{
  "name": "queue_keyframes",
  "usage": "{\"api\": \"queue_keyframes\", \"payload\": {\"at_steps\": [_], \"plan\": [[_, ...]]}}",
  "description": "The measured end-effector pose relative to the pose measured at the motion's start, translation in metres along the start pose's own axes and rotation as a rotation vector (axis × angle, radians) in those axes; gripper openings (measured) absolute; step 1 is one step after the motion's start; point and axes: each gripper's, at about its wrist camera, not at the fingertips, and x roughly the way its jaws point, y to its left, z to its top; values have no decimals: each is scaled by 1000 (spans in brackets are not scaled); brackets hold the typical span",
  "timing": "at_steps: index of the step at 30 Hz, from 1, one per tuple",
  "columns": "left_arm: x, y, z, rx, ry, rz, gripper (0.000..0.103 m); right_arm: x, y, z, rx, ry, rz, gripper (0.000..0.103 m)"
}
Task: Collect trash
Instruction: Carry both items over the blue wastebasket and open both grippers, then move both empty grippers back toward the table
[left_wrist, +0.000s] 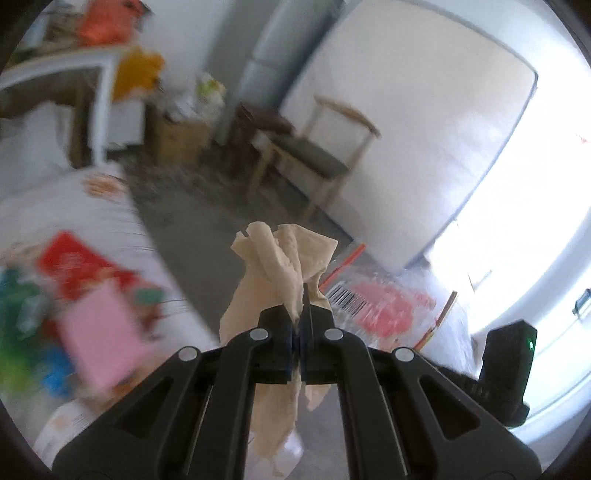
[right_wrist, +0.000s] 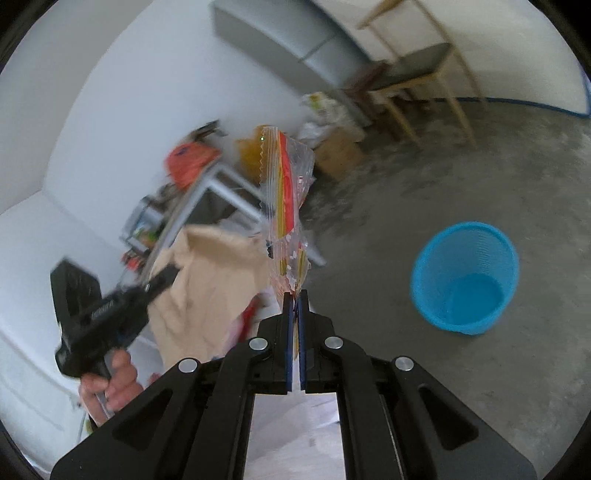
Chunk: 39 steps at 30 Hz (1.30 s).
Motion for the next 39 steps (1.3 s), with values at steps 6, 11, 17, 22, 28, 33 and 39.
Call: {"api": "queue_keyframes", "payload": {"at_steps": [6,11,17,22,28,33,39], "plan": [[149,-28,12,60,223,-8,1,36,-78,7,115,55,-135,3],[253,-34,-6,113,387,43,1,89,-145,1,223,158,-227,3],[331,-30,-27,100,509,59,1,140,-194,5,287,215,-266,3],[372,-23,-41,71,556,92,42,187,-239,1,305,285,-358,34],[379,-18,-51,59,591,105,52,181,-273,-17,417,258,-434,44],[349,-31,-40,124,537,73,57,149,-260,-22,398,197,-439,46],[246,-49,-15,97,384,-55,67,108,-214,-3,263,123,-451,50]]}}
